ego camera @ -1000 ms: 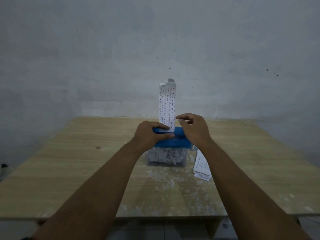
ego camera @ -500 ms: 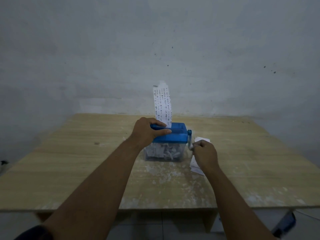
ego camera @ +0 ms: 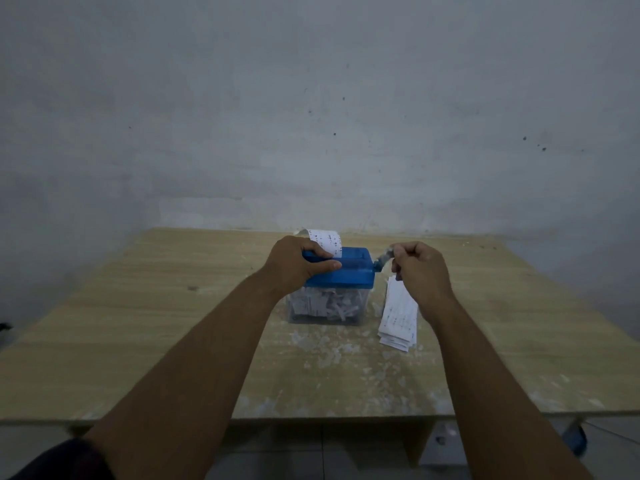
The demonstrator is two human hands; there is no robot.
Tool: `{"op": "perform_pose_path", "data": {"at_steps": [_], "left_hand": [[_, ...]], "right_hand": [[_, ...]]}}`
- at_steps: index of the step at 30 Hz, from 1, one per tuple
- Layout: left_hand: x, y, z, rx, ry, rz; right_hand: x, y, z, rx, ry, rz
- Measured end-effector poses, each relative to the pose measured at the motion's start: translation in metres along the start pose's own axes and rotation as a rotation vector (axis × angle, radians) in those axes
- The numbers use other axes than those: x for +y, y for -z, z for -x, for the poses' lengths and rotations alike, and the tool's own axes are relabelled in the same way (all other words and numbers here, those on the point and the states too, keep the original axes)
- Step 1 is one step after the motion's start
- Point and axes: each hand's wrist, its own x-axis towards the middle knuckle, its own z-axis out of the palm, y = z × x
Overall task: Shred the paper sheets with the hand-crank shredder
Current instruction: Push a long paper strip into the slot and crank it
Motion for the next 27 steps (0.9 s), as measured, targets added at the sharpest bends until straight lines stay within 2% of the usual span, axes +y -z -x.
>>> {"op": "perform_pose_path", "data": {"at_steps": [5,11,13,16,20,25,27], "left_hand": [[-0.004,0.001,-0.002,-0.008,0.007,0.023],[-0.005,-0.001,0.000,-0.004,-0.023,0.023],[-0.004,-0.002,0.002,-0.016,-0.029,0.040],[-0.005,-0.004,0.005,-0.015,-0.056,0.048],[-0.008,-0.005,0.005,-0.019,-0.150,-0.032],[-0.004,-0.003,0.006,-0.045,-0.118,-0.037],[-0.004,-0.003,0.006,-0.051,-0.095,0.007]], "right_hand": [[-0.010,-0.003,-0.040,-0.099,-0.001,0.068],[0.004,-0.029,-0.069,-0.077,-0.055,0.157],[0.024,-0.037,-0.071,-0.127,-0.133,0.253],[0.045,-0.044,-0.057,-0.196,-0.301,0.182],[0.070,-0.045,-0.031,-0.136,-0.325,0.127],[0.082,-0.037,0.007,-0.021,-0.200,0.184],[0.082,-0.032,0.017,0.009,-0.201,0.125]]}}
